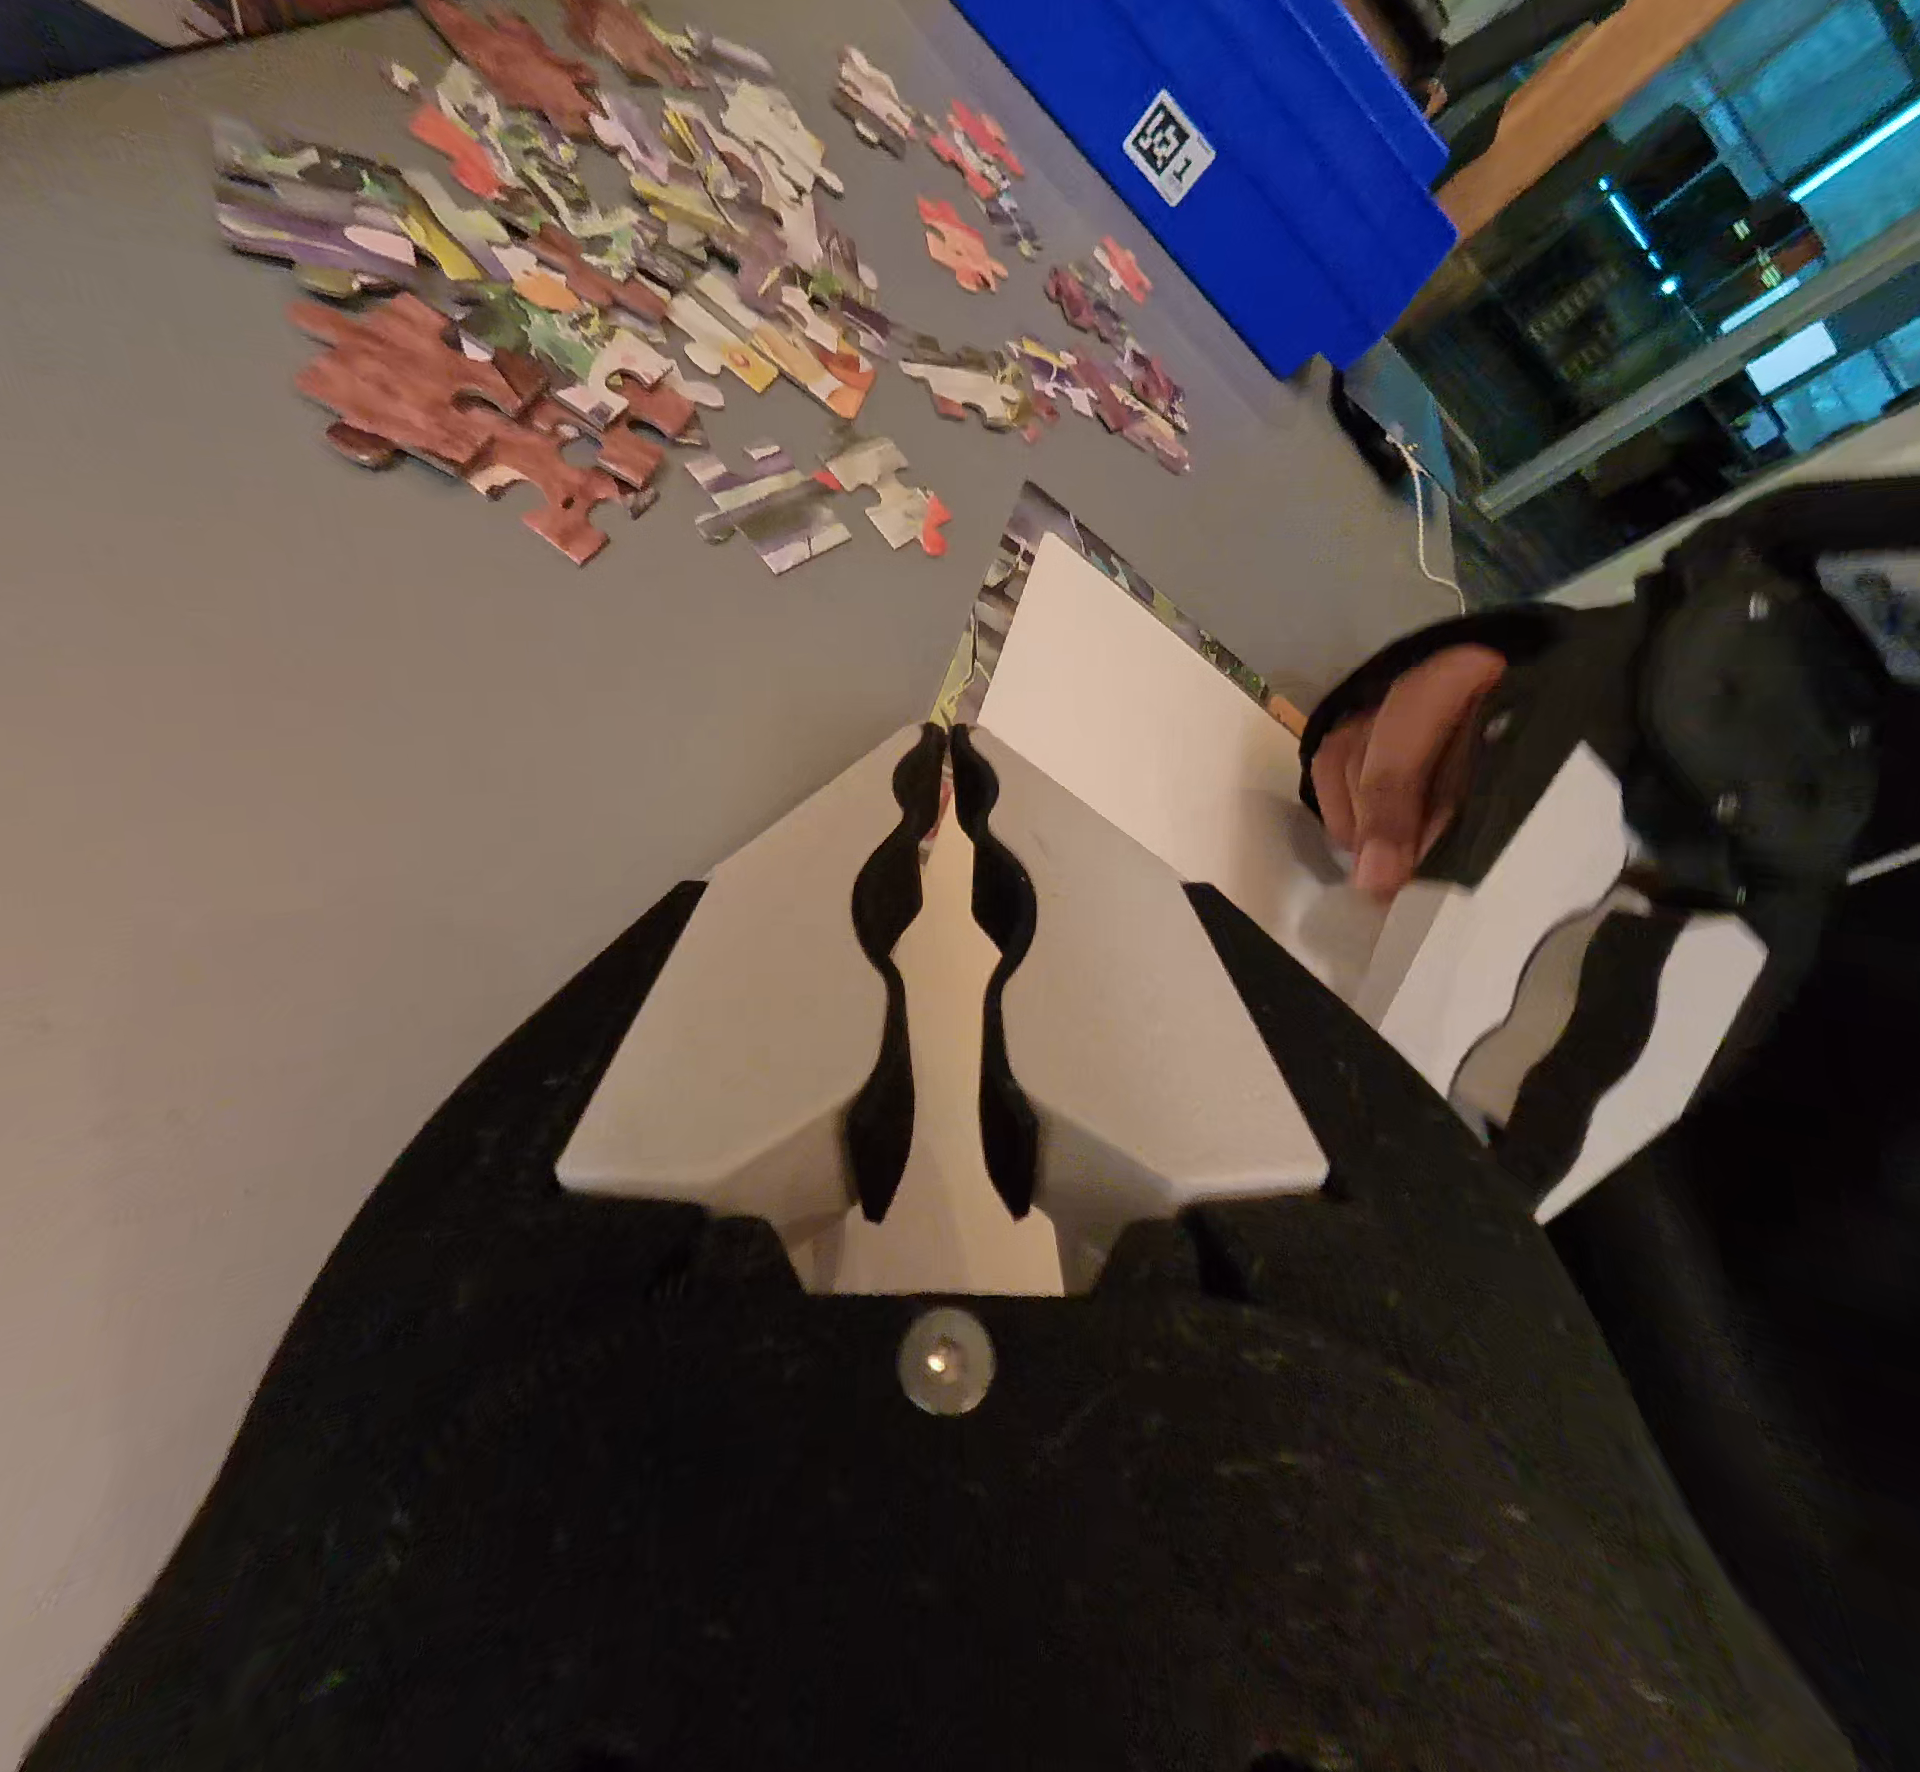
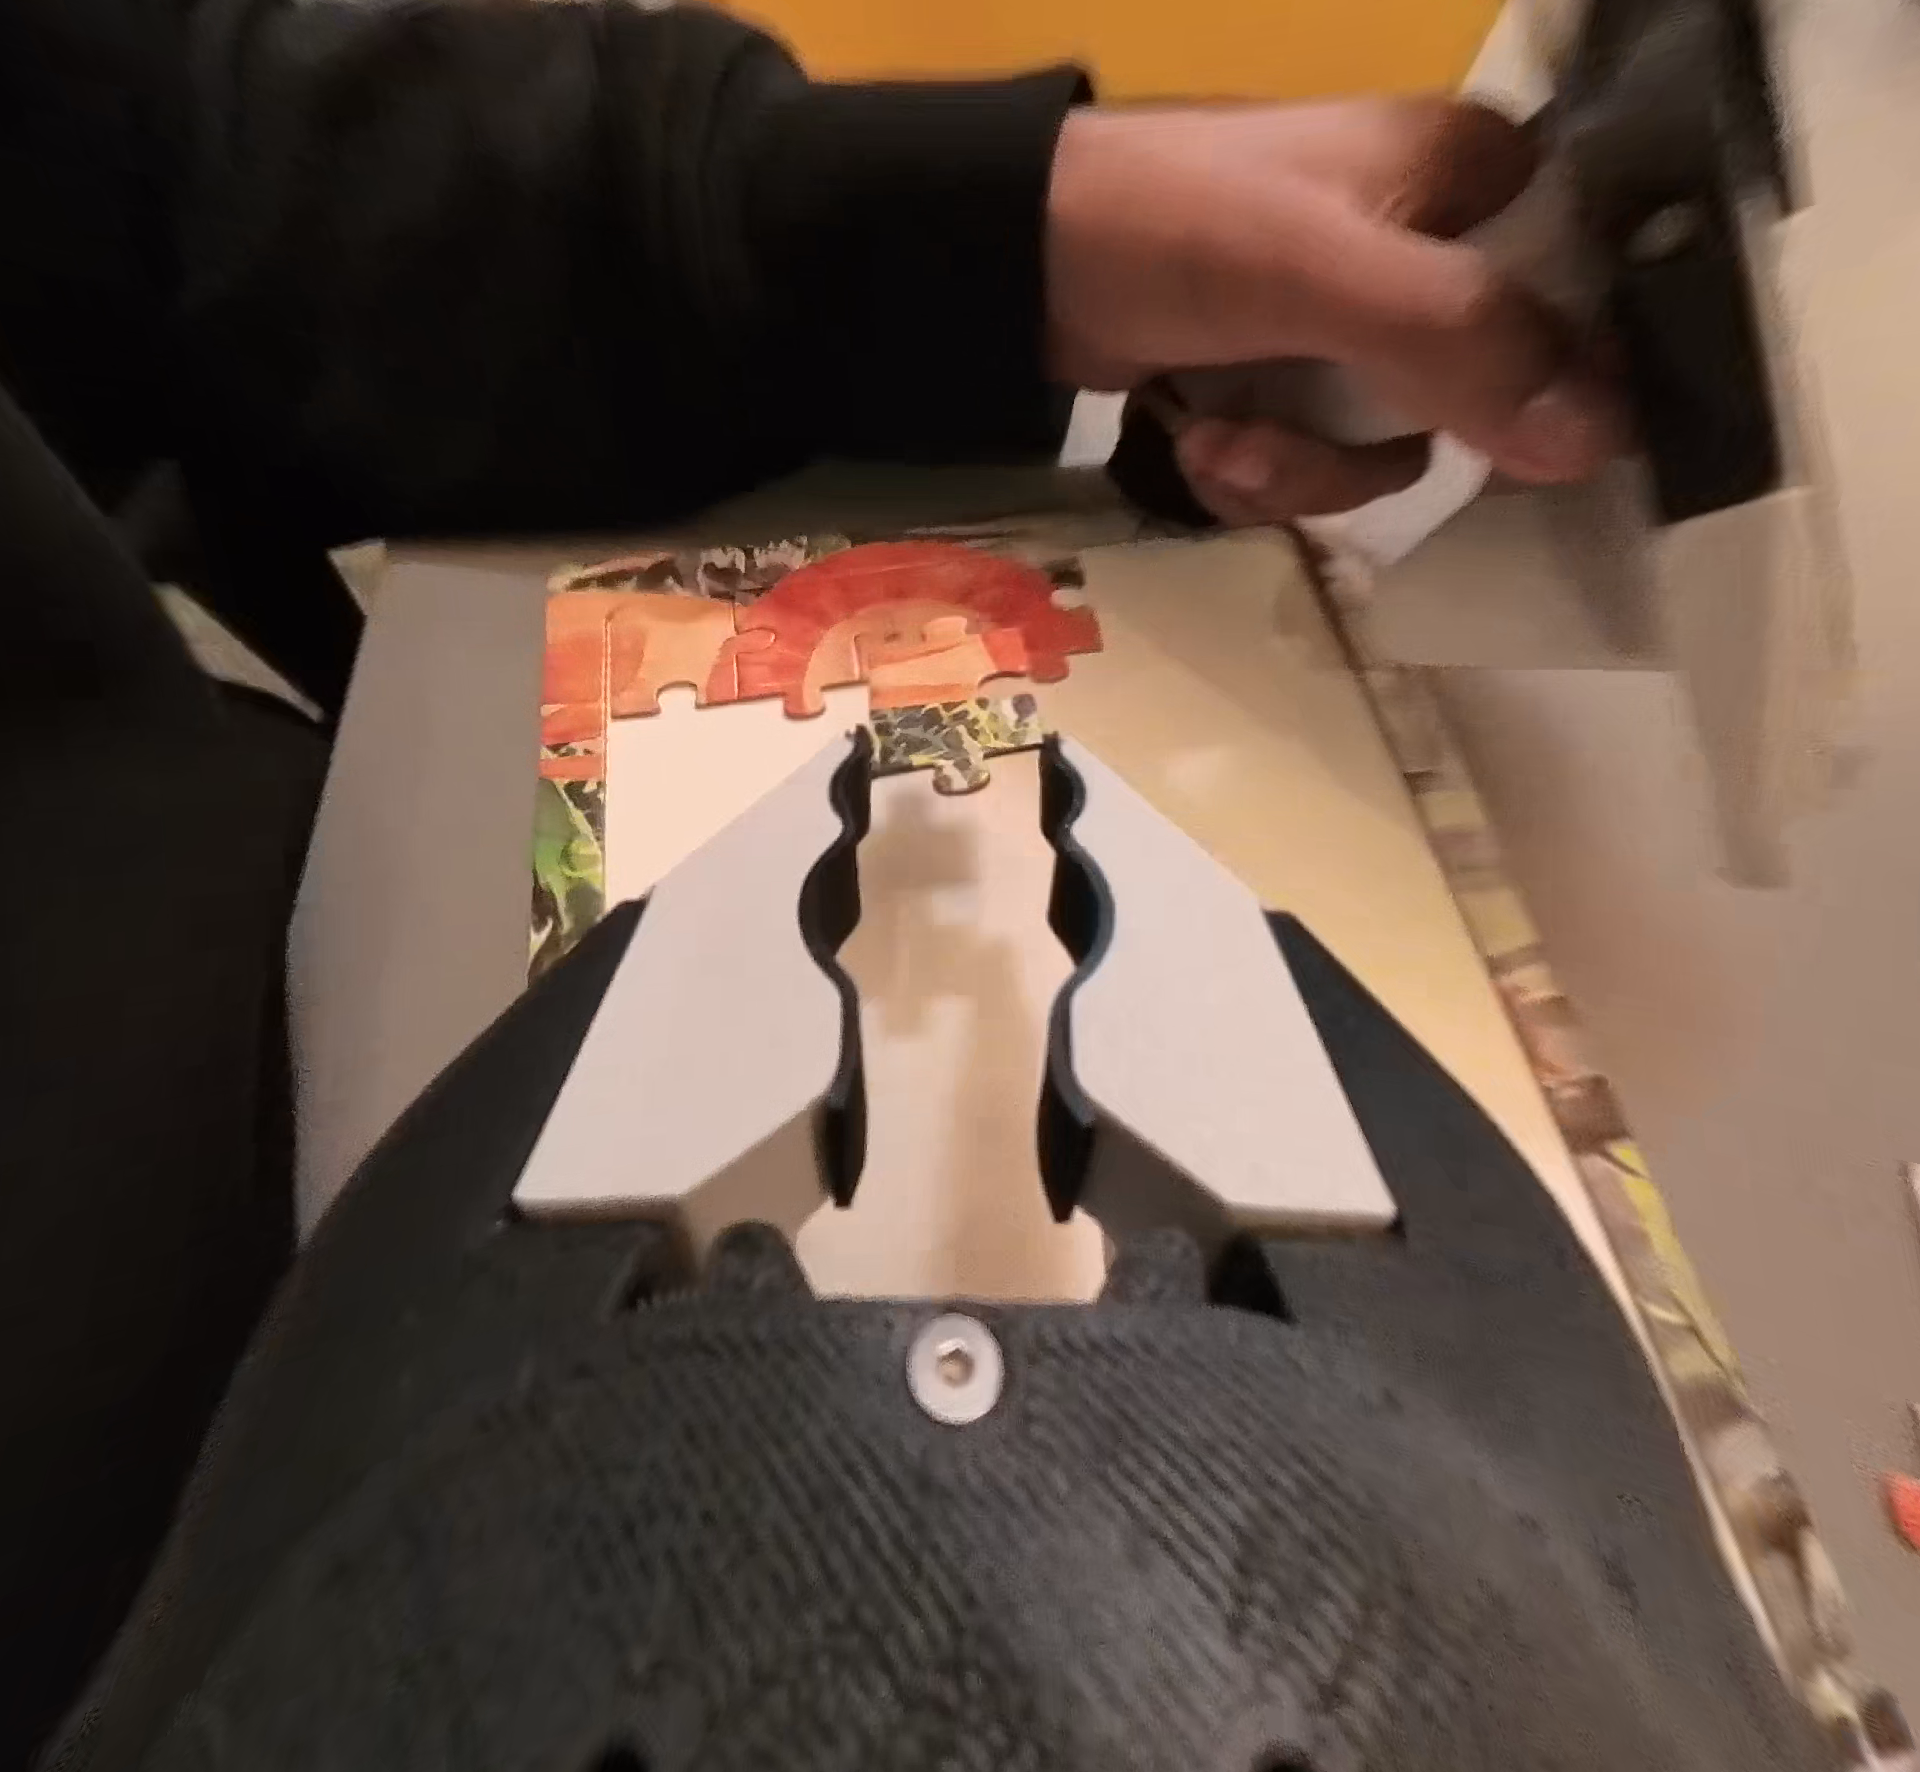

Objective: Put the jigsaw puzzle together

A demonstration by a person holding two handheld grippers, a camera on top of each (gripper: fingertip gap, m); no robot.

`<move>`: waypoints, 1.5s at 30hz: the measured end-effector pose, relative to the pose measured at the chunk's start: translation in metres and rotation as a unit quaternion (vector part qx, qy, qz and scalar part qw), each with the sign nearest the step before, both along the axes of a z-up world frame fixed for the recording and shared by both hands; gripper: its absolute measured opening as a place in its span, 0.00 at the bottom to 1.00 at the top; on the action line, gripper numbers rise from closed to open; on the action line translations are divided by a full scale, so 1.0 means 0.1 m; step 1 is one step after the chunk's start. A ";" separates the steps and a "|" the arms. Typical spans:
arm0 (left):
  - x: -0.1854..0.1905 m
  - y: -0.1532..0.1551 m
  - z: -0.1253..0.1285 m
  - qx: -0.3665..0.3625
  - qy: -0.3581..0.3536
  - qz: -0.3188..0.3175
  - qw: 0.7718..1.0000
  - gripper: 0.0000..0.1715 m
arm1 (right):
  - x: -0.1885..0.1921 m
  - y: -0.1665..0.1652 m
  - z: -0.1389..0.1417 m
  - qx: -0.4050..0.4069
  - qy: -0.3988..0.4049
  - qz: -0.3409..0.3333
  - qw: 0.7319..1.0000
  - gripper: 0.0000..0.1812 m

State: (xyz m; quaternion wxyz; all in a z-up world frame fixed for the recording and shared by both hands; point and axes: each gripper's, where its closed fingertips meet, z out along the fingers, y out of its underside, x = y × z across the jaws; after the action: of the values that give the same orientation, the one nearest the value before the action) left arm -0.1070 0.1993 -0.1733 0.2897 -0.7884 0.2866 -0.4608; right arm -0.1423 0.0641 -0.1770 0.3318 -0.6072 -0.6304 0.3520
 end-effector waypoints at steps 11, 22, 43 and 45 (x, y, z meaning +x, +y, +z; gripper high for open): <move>-0.06 0.09 0.02 0.005 -0.012 0.029 1.000 0.00 | -0.13 -0.05 -0.33 0.009 -0.069 -0.007 0.998 0.17; -0.05 0.09 -0.06 0.003 0.003 0.027 1.000 0.00 | -0.17 -0.09 -0.37 0.009 -0.079 0.006 0.997 0.17; -0.05 0.11 -0.07 -0.005 -0.009 0.030 0.999 0.00 | -0.21 -0.14 -0.36 -0.006 -0.083 0.021 0.996 0.21; -0.05 0.11 -0.08 -0.005 -0.008 0.030 1.000 0.00 | -0.21 -0.12 -0.36 -0.001 -0.084 0.020 0.996 0.20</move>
State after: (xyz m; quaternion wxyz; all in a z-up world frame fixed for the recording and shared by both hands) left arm -0.1119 0.2105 -0.1809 0.3015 -0.7944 0.2582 -0.4598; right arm -0.1635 0.0517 -0.2135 0.2703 -0.6221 -0.6676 0.3070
